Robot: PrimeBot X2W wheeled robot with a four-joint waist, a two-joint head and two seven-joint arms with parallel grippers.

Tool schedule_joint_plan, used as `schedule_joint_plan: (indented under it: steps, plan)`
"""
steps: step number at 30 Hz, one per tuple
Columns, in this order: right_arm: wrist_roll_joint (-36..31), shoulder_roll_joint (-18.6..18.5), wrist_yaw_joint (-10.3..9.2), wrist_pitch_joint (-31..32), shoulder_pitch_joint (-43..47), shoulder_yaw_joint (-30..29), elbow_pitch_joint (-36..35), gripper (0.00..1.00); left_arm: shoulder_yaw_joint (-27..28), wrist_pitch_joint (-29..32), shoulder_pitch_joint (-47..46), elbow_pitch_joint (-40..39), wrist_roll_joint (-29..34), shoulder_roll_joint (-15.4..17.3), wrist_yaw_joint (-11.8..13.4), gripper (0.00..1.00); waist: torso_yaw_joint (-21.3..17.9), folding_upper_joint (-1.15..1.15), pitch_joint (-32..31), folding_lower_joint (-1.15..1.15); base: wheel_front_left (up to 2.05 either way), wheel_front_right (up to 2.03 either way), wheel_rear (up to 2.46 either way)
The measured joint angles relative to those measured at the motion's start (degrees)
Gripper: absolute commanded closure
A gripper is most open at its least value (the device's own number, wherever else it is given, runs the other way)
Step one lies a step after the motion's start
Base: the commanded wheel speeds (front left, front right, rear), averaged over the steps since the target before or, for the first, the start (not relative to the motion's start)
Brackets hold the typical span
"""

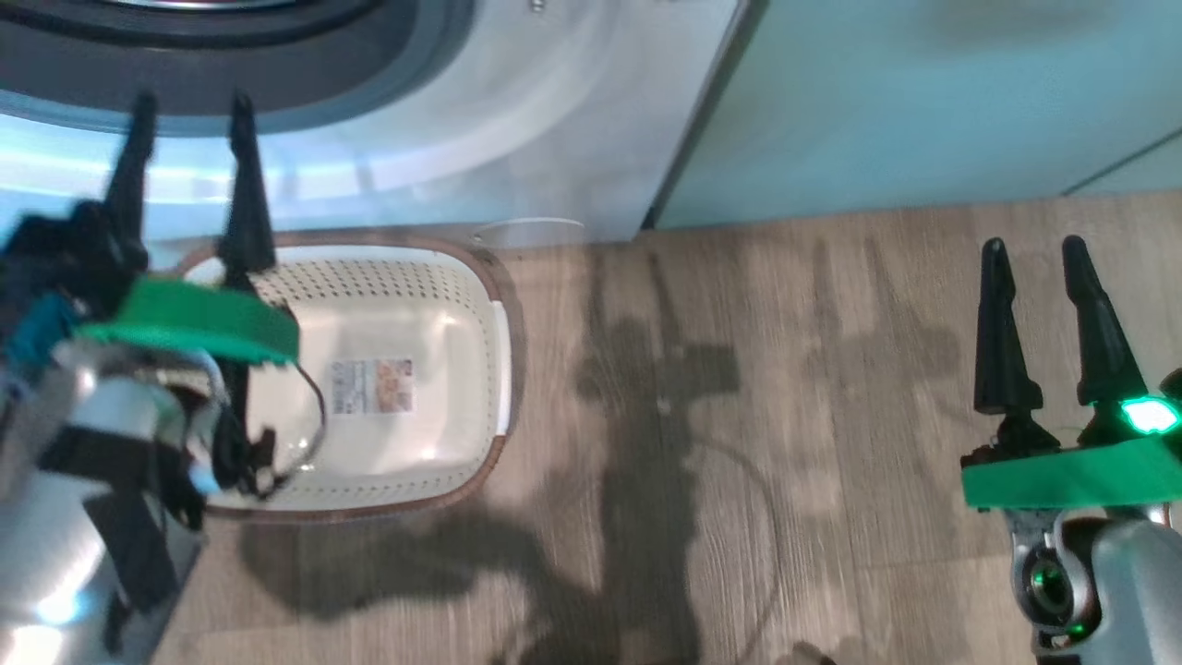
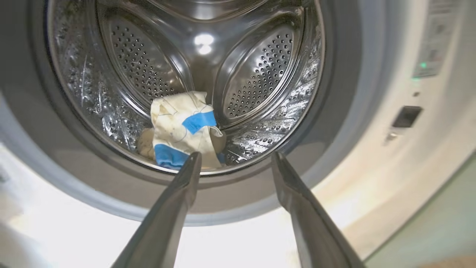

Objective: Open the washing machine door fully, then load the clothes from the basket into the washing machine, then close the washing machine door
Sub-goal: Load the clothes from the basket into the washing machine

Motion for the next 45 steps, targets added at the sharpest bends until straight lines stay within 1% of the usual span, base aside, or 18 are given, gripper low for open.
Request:
schedule_joint_plan:
  steps: [8, 12, 16, 17, 26, 36, 45]
  plan:
    - [-2.72, 0.0, 0.0, 0.0, 4.02, -0.13, 1.53, 0.0, -2.45, -0.84, 10.46, -4.14, 1.03, -2.02, 2.53, 0.0, 3.05, 0.0, -5.24, 0.0, 0.0, 0.0, 0.0]
    - [-3.44, 0.0, 0.0, 0.0, 5.87, -0.02, 2.01, 0.0, -3.16, -1.83, 14.8, -5.08, 1.18, -3.43, 3.25, 0.0, 4.59, 0.0, -8.09, 0.0, 0.0, 0.0, 0.0]
    - [-3.98, 0.0, 0.0, 0.0, 7.77, 0.0, 2.7, 0.0, -3.24, -2.33, 18.41, -5.39, 1.0, -4.61, 3.35, 0.0, 5.96, 0.0, -11.07, 0.0, 0.0, 0.0, 0.0]
    - [-3.98, 0.0, 0.0, 0.0, 7.77, 0.0, 2.7, 0.0, -3.24, -2.33, 18.41, -5.39, 1.0, -4.61, 3.35, 0.0, 5.96, 0.0, -11.07, 0.0, 0.0, 0.0, 0.0]
    - [-5.0, 0.0, 0.0, 0.0, 11.95, 0.48, 3.66, 0.0, -4.8, -2.79, 24.33, -4.25, 0.92, -5.93, 2.91, 0.0, 7.92, 0.0, -17.66, 0.0, 0.0, 0.0, 0.0]
    - [-5.37, 0.0, 0.0, 0.24, 16.35, 1.36, 3.93, 0.0, -4.92, -2.83, 29.3, -3.66, 0.91, -6.35, 3.36, 0.0, 8.13, 0.0, -23.26, 0.0, 0.0, 0.0, 0.0]
    - [-5.39, 0.0, 0.0, 0.85, 17.45, 1.57, 3.36, 0.0, -4.89, -2.83, 30.98, -3.76, 0.75, -6.34, 3.48, 0.0, 7.84, 0.0, -25.16, 0.01, 0.0, 0.0, 0.0]
